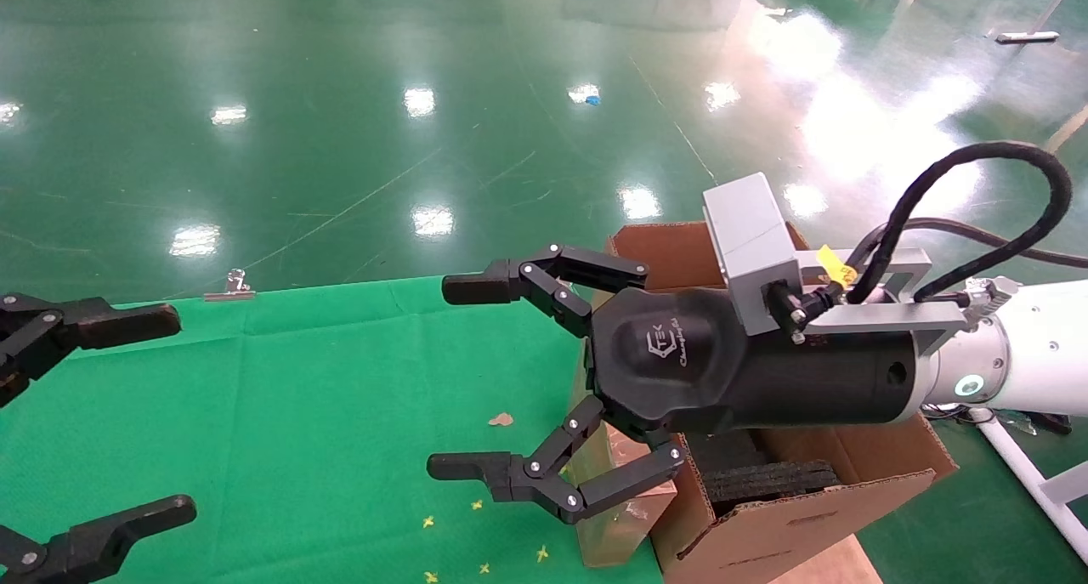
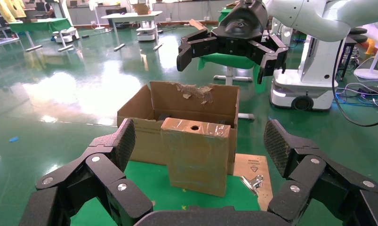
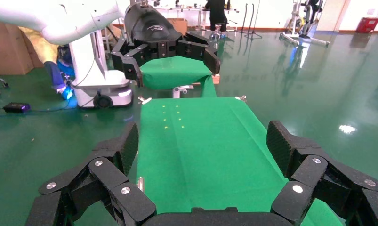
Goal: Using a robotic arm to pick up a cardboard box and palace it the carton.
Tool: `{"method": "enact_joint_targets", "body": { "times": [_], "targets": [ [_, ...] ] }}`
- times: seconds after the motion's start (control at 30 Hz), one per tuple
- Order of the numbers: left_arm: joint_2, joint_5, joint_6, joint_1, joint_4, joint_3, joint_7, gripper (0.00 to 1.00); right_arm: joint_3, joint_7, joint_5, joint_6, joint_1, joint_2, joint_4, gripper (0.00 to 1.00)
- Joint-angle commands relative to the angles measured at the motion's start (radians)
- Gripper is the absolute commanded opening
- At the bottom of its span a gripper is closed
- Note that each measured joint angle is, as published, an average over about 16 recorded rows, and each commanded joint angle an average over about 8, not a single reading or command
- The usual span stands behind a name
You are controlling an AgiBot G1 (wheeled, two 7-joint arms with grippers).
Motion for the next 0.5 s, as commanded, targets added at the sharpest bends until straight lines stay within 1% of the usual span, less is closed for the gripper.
{"method": "enact_joint_targets", "body": {
  "times": [0.03,0.5],
  "targets": [
    [0.000,0.000,0.000,0.000,0.000,0.000,0.000,1.00,0.000,0.000,0.000,0.000,0.000,0.000,0.000,1.00],
    [0.000,0.000,0.000,0.000,0.000,0.000,0.000,1.00,-0.001,0.000,-0.001,0.000,0.000,0.000,0.000,1.00]
  ]
}}
